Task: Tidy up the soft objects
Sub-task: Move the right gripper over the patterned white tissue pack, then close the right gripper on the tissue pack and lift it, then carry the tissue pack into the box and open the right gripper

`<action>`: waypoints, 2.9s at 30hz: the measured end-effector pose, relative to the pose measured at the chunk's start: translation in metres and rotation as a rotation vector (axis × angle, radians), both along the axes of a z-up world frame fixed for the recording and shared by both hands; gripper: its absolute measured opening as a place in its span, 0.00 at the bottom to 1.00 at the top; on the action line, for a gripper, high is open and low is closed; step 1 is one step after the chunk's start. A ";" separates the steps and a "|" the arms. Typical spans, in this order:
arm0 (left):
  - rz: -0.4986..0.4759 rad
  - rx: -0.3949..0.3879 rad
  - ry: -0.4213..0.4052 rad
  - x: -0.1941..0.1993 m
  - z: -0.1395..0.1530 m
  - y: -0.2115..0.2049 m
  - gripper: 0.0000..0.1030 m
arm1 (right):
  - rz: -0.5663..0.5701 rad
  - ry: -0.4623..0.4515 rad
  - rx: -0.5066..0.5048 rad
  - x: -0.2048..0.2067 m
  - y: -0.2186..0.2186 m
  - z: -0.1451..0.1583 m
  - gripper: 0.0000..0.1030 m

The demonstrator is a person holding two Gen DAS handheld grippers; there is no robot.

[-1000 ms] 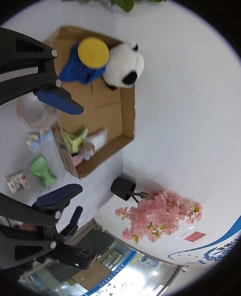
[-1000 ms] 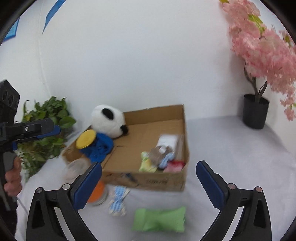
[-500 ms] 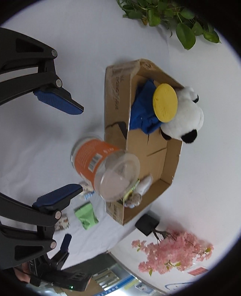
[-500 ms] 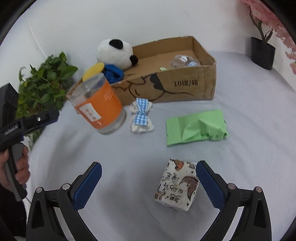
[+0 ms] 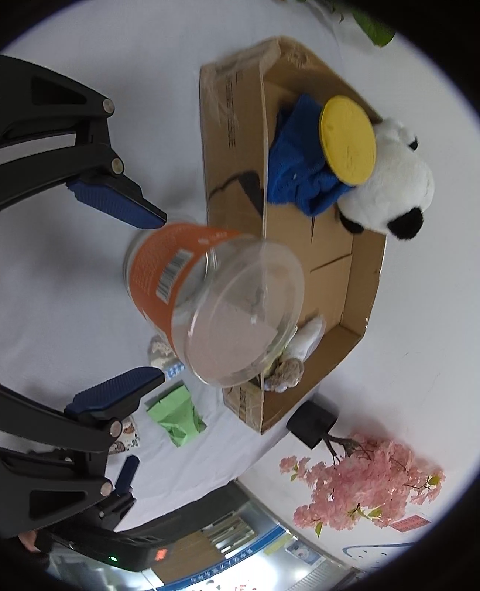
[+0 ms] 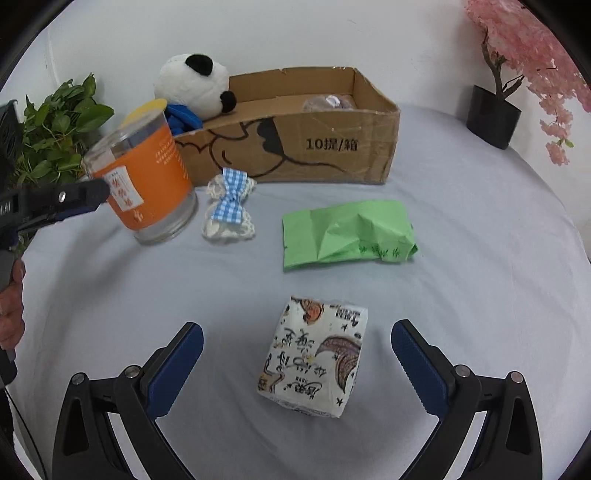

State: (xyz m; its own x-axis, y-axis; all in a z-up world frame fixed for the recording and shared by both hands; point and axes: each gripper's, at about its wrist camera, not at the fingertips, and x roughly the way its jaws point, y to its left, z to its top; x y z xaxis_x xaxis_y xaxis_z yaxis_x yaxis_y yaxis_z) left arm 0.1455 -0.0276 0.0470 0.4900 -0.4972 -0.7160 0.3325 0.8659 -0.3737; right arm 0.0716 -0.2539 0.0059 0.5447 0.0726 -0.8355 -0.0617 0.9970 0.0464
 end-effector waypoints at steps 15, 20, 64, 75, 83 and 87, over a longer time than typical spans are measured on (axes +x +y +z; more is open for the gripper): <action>0.011 0.052 0.020 -0.015 -0.009 -0.009 0.75 | -0.031 -0.009 -0.008 0.001 0.002 -0.014 0.96; -0.027 -0.035 0.089 -0.034 -0.019 -0.007 0.75 | -0.057 -0.009 -0.052 0.006 0.007 -0.017 0.80; -0.463 -0.389 0.166 0.054 0.010 -0.209 0.28 | 0.001 -0.460 -0.142 -0.006 -0.079 0.062 0.29; -0.095 -0.379 0.033 0.134 0.051 -0.140 0.26 | 0.175 -0.594 -0.026 0.127 -0.058 0.092 0.29; 0.033 -0.229 0.020 0.148 0.054 -0.139 0.49 | 0.176 -0.442 0.150 0.191 -0.058 0.071 0.58; 0.002 -0.214 -0.057 0.127 0.076 -0.139 0.64 | 0.134 -0.447 0.123 0.176 -0.067 0.073 0.92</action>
